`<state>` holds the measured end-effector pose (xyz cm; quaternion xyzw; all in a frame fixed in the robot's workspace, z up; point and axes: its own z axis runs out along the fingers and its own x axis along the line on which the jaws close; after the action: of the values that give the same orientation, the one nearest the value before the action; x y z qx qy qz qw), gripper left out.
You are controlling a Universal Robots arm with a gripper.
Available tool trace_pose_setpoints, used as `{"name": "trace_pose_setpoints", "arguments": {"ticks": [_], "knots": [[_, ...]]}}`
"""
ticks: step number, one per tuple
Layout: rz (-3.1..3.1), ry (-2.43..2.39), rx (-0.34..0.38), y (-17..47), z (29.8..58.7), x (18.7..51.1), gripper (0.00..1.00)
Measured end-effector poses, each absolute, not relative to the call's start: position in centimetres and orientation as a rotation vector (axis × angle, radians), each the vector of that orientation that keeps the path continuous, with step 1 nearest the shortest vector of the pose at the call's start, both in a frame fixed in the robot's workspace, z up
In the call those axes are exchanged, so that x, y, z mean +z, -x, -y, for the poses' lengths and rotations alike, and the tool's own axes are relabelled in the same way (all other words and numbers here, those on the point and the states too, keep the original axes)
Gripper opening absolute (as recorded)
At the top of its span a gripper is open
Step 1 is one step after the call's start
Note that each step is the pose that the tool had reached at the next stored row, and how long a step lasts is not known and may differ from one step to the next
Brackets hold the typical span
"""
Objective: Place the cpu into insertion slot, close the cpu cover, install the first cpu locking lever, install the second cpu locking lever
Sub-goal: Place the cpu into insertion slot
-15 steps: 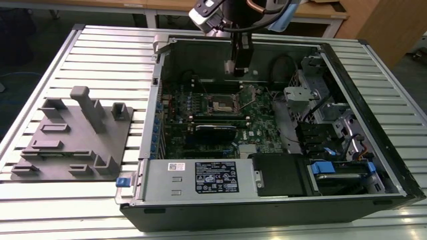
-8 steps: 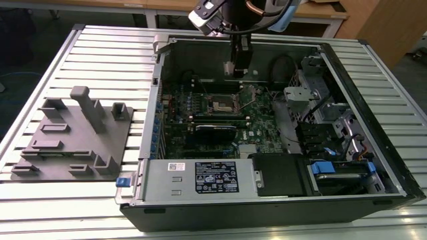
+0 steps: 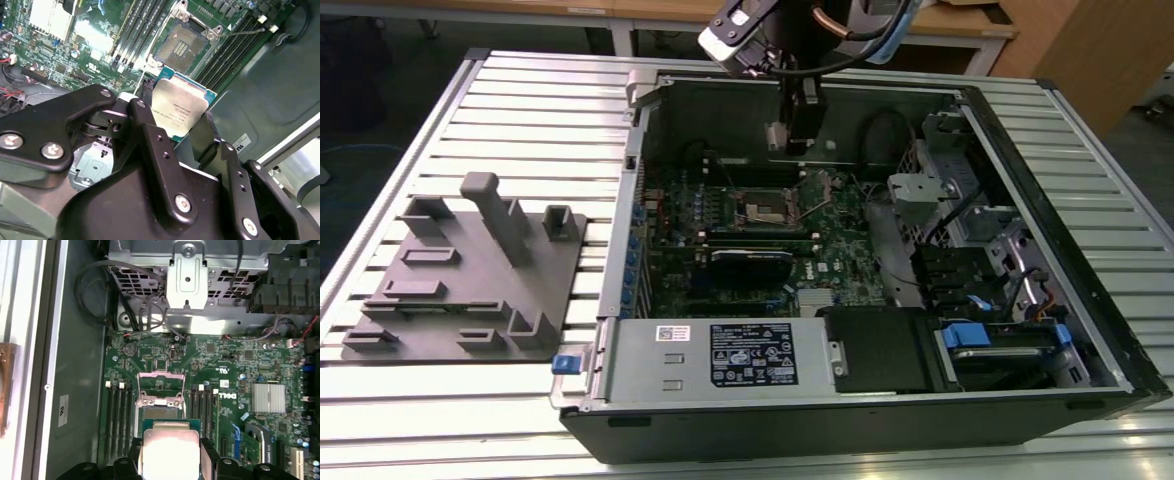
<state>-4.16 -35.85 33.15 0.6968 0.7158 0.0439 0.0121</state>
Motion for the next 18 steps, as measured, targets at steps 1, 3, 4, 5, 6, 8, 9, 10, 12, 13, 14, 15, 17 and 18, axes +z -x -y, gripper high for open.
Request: {"name": "trace_pose_setpoints", "arguments": {"ticks": [1,3,4,5,6,8,9,10,12,13,14,15,17,18], "knots": [[-2.232,-2.173,0.137,4.2,35.9,33.1,0.54],[-2.232,-2.173,0.137,4.2,35.9,31.9,0.54],[-2.232,-2.173,0.137,4.2,35.9,31.9,0.54],[-2.232,-2.173,0.137,4.2,35.9,31.9,0.54],[-2.232,-2.173,0.137,4.2,35.9,31.9,0.54],[-2.232,-2.173,0.137,4.2,35.9,31.8,0.54],[-2.232,-2.173,0.137,4.2,35.9,31.8,0.54],[-2.232,-2.173,0.137,4.2,35.9,31.8,0.54],[-2.232,-2.173,0.137,4.2,35.9,31.2,0.54],[-2.232,-2.173,0.137,4.2,35.9,30.6,0.54],[-2.232,-2.173,0.137,4.2,35.9,30.6,0.54],[-2.232,-2.173,0.137,4.2,35.9,30.6,0.54],[-2.232,-2.173,0.137,4.2,35.9,30.5,0.54],[-2.232,-2.173,0.137,4.2,35.9,30.5,0.54]]}}
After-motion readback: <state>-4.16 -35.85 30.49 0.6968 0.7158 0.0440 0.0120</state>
